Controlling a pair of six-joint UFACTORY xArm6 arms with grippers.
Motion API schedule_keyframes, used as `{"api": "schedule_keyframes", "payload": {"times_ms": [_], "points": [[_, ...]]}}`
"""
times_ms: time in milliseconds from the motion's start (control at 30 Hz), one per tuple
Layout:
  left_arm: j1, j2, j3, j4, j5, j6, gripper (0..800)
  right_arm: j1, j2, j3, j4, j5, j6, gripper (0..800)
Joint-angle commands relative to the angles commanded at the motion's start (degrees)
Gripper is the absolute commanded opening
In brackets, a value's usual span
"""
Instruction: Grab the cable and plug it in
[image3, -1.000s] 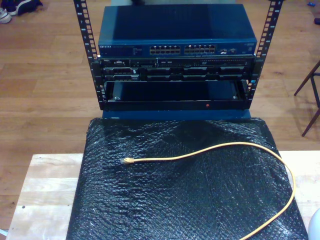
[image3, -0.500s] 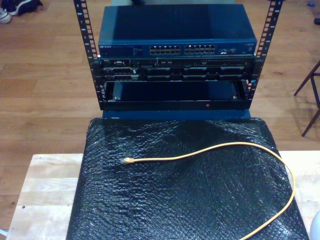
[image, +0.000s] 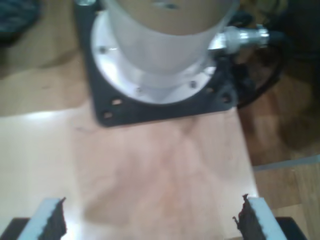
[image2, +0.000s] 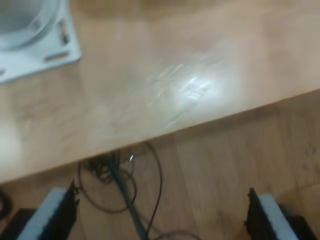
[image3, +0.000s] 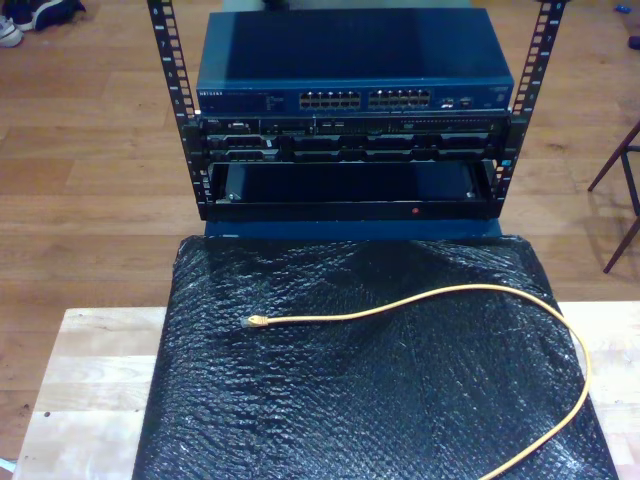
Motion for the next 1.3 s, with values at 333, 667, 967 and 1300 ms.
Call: {"api": "schedule_keyframes", "payload": {"times_ms": [333, 667, 967, 1300], "points": [[-10.55, 0.00, -2.11, -2.81, 2.29, -13.71, 800, 5.36, 0.88, -3.60, 4.84, 3.25, 10.37, 793], [-14.59, 0.00, -3.43, -7.74, 3.96, -20.48, 800, 10.90, 0.44, -6.95, 9.41, 9.05, 18.29, 792], [-18.55, 0.00, -3.78, -8.62, 4.75, -26.55, 800, 18.64, 0.09, -10.64, 12.66, 11.69, 25.76, 792], [-19.16, 0.18, -3.60, -12.13, 4.22, -28.66, 800, 28.04, 0.53, -13.63, 17.41, 10.55, 34.37, 792]]}}
